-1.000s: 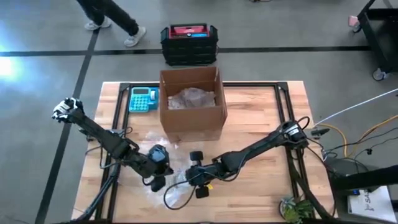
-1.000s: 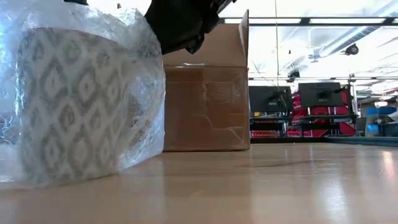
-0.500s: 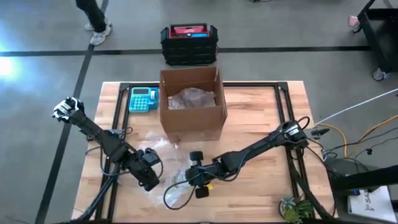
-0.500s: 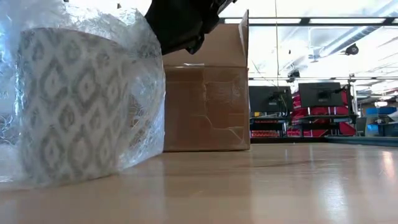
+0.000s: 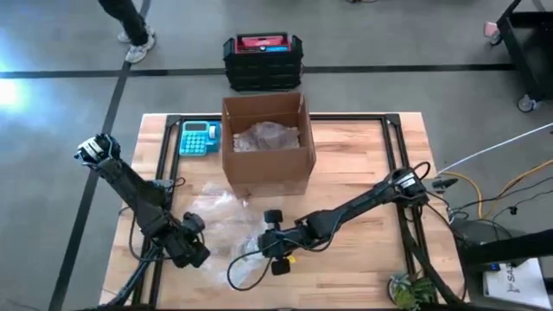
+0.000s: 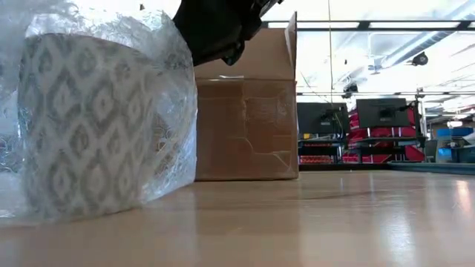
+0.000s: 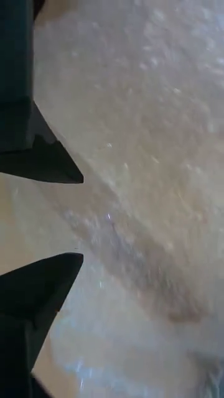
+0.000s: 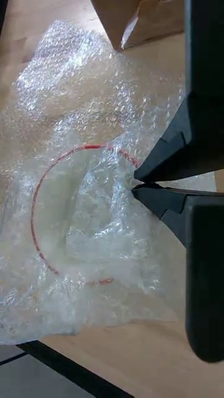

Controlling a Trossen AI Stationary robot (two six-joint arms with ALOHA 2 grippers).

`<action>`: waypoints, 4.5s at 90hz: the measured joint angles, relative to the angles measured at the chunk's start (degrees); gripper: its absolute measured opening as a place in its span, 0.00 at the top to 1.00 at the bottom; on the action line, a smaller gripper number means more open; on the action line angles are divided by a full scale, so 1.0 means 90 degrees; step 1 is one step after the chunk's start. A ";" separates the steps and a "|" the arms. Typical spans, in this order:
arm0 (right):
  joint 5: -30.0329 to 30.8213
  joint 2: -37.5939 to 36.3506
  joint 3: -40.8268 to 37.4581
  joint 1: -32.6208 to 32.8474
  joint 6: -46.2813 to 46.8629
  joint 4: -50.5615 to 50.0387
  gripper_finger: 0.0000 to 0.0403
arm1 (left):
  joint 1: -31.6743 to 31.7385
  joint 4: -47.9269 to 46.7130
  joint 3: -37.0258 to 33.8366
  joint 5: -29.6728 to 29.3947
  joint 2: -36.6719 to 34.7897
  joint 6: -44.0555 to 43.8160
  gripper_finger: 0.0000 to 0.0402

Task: Wrap mug
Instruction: Wrap the gray mug with transparent bubble wrap

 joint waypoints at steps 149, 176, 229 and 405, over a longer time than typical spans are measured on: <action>-0.0075 -0.0085 -0.0003 0.0035 0.0047 -0.0184 0.97 | 0.0555 0.3113 0.1753 -0.3617 0.2201 0.4335 1.00; 0.0072 -0.0882 0.0387 -0.0048 -0.0275 -0.1028 0.97 | 0.0579 0.3223 0.1779 -0.3473 0.2529 0.4195 1.00; -0.0152 0.0422 0.0363 0.0083 -0.0565 0.0445 0.97 | 0.0592 0.3343 0.1857 -0.3312 0.2341 0.4363 0.98; -0.0214 0.0263 0.0336 0.0124 -0.0399 0.0399 0.97 | 0.0581 0.3288 0.1949 -0.3433 0.2611 0.4757 1.00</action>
